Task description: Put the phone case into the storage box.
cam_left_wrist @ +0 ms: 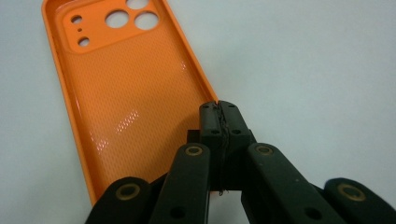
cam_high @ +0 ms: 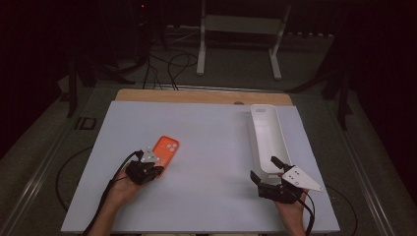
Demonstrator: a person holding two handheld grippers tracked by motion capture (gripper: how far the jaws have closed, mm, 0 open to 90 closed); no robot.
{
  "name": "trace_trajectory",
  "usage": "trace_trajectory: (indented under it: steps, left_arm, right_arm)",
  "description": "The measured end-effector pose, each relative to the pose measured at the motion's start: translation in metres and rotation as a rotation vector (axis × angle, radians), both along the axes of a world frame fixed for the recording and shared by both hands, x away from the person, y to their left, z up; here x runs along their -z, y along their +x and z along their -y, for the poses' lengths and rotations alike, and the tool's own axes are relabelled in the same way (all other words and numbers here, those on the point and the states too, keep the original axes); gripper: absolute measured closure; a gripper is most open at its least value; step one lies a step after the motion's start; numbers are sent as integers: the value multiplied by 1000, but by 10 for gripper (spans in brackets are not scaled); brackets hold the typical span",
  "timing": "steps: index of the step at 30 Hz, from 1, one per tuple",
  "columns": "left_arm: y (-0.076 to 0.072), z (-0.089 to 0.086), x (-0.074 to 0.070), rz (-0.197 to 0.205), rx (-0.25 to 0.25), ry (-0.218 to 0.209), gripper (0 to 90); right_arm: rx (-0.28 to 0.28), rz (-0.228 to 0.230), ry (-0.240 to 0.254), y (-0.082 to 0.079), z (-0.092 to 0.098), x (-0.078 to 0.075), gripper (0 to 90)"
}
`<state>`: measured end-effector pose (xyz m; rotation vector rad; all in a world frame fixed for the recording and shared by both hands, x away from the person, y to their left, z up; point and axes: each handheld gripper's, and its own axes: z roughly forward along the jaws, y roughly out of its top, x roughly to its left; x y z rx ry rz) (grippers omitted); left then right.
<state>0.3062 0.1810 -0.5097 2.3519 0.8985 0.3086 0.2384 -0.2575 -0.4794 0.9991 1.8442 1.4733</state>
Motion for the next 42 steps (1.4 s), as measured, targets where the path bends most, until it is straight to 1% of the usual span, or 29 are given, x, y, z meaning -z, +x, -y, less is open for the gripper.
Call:
trace_trajectory:
  steps: [3,7,9,13,16,17,20,22,23,24,26,27,28,29,30,32,33,34,35,36,37,39,40,41,42]
  left_arm:
    - [-5,-2,0,2,0,-3,900]
    - [-7,-1,1,9,0,-5,900]
    - [-8,0,1,4,4,-9,900]
    - [-11,3,1,22,19,-3,900]
    - [-11,3,1,26,16,-4,900]
    - [-11,3,0,41,11,-7,900]
    - [-12,2,-2,78,-10,-41,820]
    - [-13,1,-6,99,-26,-77,782]
    - [-14,-1,-8,106,-25,-93,752]
    - [-14,-1,-9,113,-29,-104,732]
    - [-15,-5,-12,132,-39,-128,705]
    - [-16,-6,-14,142,-47,-148,690]
    - [-16,-6,-14,142,-47,-148,682]
    - [-17,-10,-18,169,-76,-170,682]
    - [-18,-13,-20,176,-87,-183,623]
    - [-19,-17,-23,194,-108,-208,590]
    - [-20,-20,-25,196,-116,-229,574]
    - [-20,-22,-27,203,-123,-240,570]
    - [-21,-25,-29,219,-141,-249,543]
    - [-21,-26,-30,224,-146,-252,485]
    - [-22,-28,-31,235,-158,-254,465]
    - [-23,-31,-34,253,-183,-258,388]
    - [-23,-31,-34,253,-183,-258,359]
    - [-24,-34,-36,269,-211,-255,359]
    - [-24,-35,-37,272,-219,-256,289]
  right_arm:
    - [1,1,-1,0,0,0,92]
    - [2,1,-1,1,0,0,92]
    - [3,0,-2,2,1,1,92]
    - [5,2,-3,2,2,1,92]
    - [6,2,-4,2,2,0,92]
    - [8,1,-5,3,3,0,93]
    - [18,0,-6,4,5,-1,93]
    - [20,3,-6,4,6,-1,93]
    - [21,3,-7,5,7,-1,97]
    - [19,4,-9,5,7,-1,116]
    - [16,3,-11,5,8,-1,116]
    - [15,6,-12,5,8,-1,116]
    - [15,6,-12,5,8,-1,116]
    - [16,7,-12,5,8,-2,116]
    - [17,7,-13,6,8,-2,116]
    - [9,8,-18,7,9,-2,116]
    - [5,8,-20,7,9,-1,117]
    - [6,11,-22,8,9,-1,116]
    - [4,11,-20,8,9,-1,116]
    - [2,12,-22,9,9,-2,116]
    - [2,13,-24,9,9,-2,116]
    - [1,15,-29,10,9,-3,113]
    - [1,15,-29,10,9,-3,113]
    - [1,16,-33,11,8,-4,109]
    - [7,19,-45,12,8,-4,106]
